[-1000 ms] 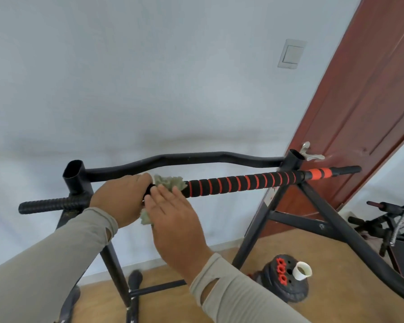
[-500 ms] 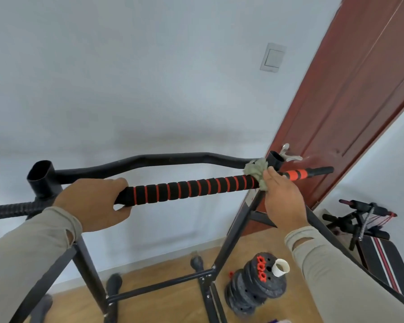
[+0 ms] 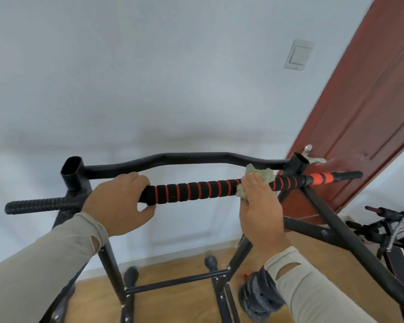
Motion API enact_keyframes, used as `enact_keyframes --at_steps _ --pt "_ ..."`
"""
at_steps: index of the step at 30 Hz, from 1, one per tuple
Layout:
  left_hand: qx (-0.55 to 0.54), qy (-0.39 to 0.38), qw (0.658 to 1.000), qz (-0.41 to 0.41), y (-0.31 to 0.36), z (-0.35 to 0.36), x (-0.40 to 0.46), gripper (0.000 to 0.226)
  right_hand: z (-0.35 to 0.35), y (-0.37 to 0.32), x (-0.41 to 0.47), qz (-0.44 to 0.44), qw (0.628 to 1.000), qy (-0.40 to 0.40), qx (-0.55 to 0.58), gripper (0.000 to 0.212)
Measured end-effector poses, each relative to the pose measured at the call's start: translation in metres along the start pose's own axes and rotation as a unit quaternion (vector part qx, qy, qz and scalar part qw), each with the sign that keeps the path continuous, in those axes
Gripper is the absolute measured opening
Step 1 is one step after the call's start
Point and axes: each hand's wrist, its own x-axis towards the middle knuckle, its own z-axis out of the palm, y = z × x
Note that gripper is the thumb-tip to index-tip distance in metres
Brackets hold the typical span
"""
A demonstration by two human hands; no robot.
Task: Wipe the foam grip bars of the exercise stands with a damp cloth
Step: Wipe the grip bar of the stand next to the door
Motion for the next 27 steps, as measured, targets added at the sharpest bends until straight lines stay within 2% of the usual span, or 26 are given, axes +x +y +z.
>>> enact_keyframes --at_steps 2,5,7,10,13,16,21,24,27 --pt "-0.006 -0.007 1.0 0.006 0.002 -0.002 0.002 0.033 0.017 -0.049 -0.013 -0.068 0.997 0.0 0.025 0.04" --pt "-0.031 -0.017 0.999 0.013 -0.001 -0.009 0.005 0.049 0.04 -0.123 -0.029 -0.171 0.983 0.006 0.064 0.039" --pt "-0.022 -0.031 0.998 0.041 -0.005 -0.01 0.007 0.055 0.053 -0.15 -0.032 -0.217 0.973 0.007 0.081 0.038" --pt "0.012 -0.041 0.997 0.065 -0.009 -0.008 0.009 0.056 0.055 -0.138 -0.025 -0.288 0.956 -0.002 0.052 0.038" --pt "0.049 -0.063 0.996 0.037 -0.008 -0.006 0.012 0.045 0.036 -0.089 -0.015 -0.316 0.948 -0.022 -0.002 0.042" --pt "0.052 -0.1 0.994 0.006 -0.005 -0.011 0.017 0.031 0.016 -0.027 0.003 -0.258 0.964 0.003 -0.069 0.05" --pt "0.05 -0.109 0.993 0.005 -0.005 -0.015 0.021 0.031 -0.03 0.082 0.019 -0.098 0.982 -0.007 -0.159 0.066" --pt "0.062 -0.102 0.993 0.024 -0.002 -0.018 0.019 0.034 -0.051 0.131 0.023 0.023 0.985 -0.017 -0.168 0.056" --pt "0.054 -0.062 0.996 0.038 -0.001 -0.014 0.013 0.029 -0.056 0.133 0.027 0.107 0.982 -0.017 -0.152 0.046"
